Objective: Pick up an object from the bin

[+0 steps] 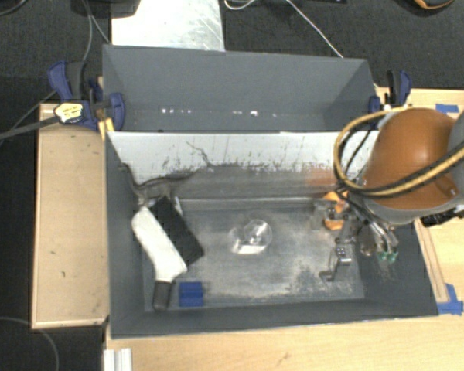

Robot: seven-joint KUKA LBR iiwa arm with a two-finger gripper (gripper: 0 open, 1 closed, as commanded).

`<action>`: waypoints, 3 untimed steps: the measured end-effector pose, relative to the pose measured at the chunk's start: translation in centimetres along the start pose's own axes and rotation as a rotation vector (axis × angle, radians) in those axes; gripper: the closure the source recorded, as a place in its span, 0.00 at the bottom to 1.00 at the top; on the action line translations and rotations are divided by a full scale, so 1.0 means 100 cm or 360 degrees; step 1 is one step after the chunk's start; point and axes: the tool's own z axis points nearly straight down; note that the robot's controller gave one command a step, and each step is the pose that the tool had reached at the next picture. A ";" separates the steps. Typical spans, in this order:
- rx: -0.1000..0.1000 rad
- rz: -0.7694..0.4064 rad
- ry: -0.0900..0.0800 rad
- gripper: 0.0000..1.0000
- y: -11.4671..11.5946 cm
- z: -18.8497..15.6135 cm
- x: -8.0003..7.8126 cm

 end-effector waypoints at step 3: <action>-0.0003 -0.0183 -0.0005 0.00 0.087 0.139 -0.087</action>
Offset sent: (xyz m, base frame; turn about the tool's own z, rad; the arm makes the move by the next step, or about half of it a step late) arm 0.0697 0.0721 -0.1087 -0.1060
